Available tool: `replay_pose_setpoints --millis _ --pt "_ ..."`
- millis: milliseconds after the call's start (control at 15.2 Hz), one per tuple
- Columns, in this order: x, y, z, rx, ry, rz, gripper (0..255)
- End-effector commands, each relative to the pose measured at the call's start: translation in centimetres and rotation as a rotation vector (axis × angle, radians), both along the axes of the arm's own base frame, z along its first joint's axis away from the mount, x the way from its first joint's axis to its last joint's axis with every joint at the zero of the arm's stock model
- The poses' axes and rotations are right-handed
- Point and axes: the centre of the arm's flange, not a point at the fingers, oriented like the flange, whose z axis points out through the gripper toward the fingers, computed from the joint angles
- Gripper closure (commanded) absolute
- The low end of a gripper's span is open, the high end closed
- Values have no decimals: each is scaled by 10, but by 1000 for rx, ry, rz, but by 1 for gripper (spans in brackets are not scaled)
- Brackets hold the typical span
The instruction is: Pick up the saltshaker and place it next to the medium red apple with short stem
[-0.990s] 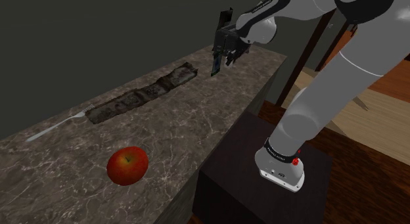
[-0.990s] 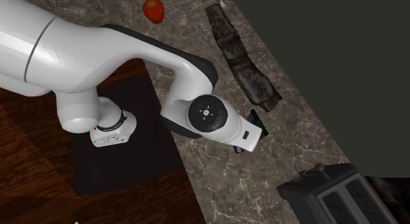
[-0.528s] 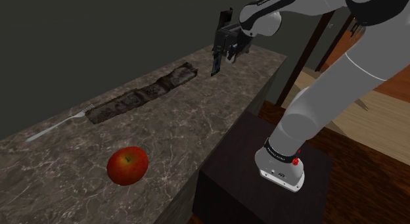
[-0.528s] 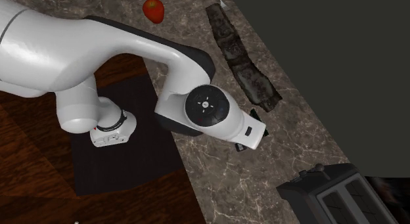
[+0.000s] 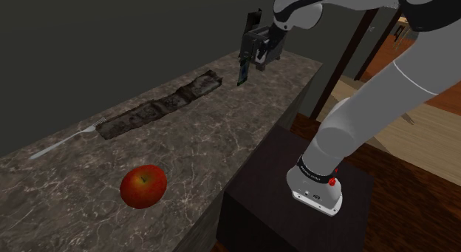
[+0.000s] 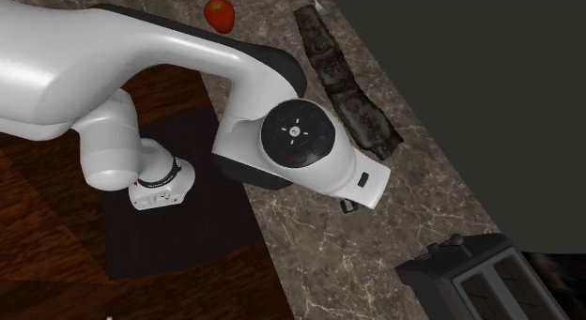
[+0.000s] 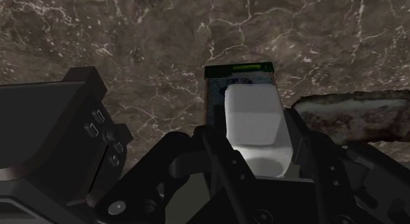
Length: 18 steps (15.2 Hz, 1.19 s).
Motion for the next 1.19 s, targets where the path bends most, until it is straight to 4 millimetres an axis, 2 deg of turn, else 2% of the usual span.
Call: replay_pose_setpoints --millis 0,264,1122 --pt "0 1 10 0 0 0 255" --pt "0 1 30 0 0 0 255" --pt "-7 172 30 0 0 0 255"
